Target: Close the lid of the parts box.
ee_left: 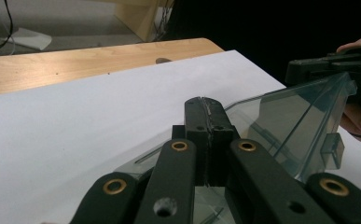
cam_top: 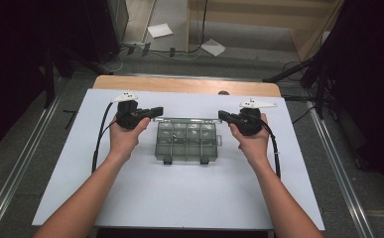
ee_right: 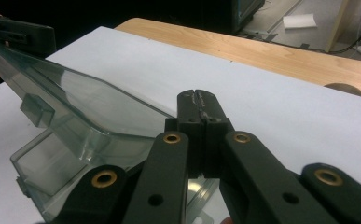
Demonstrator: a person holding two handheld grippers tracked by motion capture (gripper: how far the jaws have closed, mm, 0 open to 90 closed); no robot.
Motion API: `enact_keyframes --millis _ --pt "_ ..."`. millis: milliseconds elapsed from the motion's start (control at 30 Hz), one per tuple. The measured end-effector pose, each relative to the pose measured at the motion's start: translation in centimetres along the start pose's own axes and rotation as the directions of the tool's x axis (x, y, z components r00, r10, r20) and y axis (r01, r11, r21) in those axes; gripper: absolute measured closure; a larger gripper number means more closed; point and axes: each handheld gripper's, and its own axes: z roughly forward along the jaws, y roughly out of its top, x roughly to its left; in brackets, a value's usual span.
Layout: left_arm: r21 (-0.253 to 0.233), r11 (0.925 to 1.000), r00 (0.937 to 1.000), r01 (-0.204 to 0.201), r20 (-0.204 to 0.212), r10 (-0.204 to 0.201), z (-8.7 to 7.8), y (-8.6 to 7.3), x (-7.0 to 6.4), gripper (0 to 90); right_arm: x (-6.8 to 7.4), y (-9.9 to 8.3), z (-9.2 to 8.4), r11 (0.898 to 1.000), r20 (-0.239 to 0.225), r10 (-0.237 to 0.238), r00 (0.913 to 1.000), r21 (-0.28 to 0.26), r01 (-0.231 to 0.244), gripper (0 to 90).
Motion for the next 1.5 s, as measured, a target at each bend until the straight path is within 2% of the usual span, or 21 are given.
enact_keyframes --millis 300,400,467,600,733,867,1033,1500 --pt "-0.003 0.9997 0.9996 -0.026 -0.011 0.026 -0.6 -0.8 -1.0 89.7 0.3 -1.1 -0.5 1.000 -0.013 0.001 0.9999 -0.002 -0.001 90.0" --pt "-0.003 0.9990 0.9984 -0.045 -0.034 0.045 -0.7 -1.1 -1.4 89.7 0.6 -1.5 -0.7 1.000 -0.014 0.004 0.9999 -0.001 -0.004 90.0" --pt "-0.009 0.9987 0.9981 -0.050 -0.036 0.050 -0.8 -1.3 -1.7 89.7 0.8 -1.8 -0.9 1.000 -0.014 0.002 0.9999 -0.004 -0.002 90.0" --pt "-0.007 0.9983 0.9975 -0.057 -0.041 0.057 -1.0 -1.8 -2.1 89.6 1.3 -2.2 -1.1 1.000 -0.009 -0.025 0.9996 -0.001 0.025 90.0" --pt "-0.006 0.9977 0.9969 -0.067 -0.042 0.067 -1.0 -2.3 -2.5 89.7 1.7 -2.6 -1.5 1.000 -0.014 -0.028 0.9995 -0.004 0.028 90.0" --pt "0.009 0.9953 0.9929 -0.096 -0.069 0.097 -1.0 -3.0 -2.9 89.7 2.3 -3.0 -1.7 0.999 -0.004 -0.034 0.9994 -0.007 0.034 90.0" --pt "0.001 0.9958 0.9935 -0.092 -0.067 0.092 -1.1 -3.6 -3.2 89.7 2.9 -3.7 -2.0 0.999 0.005 -0.049 0.9988 -0.004 0.049 90.0" --pt "-0.003 0.9941 0.9913 -0.108 -0.075 0.108 -1.8 -4.5 -4.0 89.7 3.4 -4.9 -2.3 0.999 0.005 -0.043 0.9991 0.001 0.043 90.0"
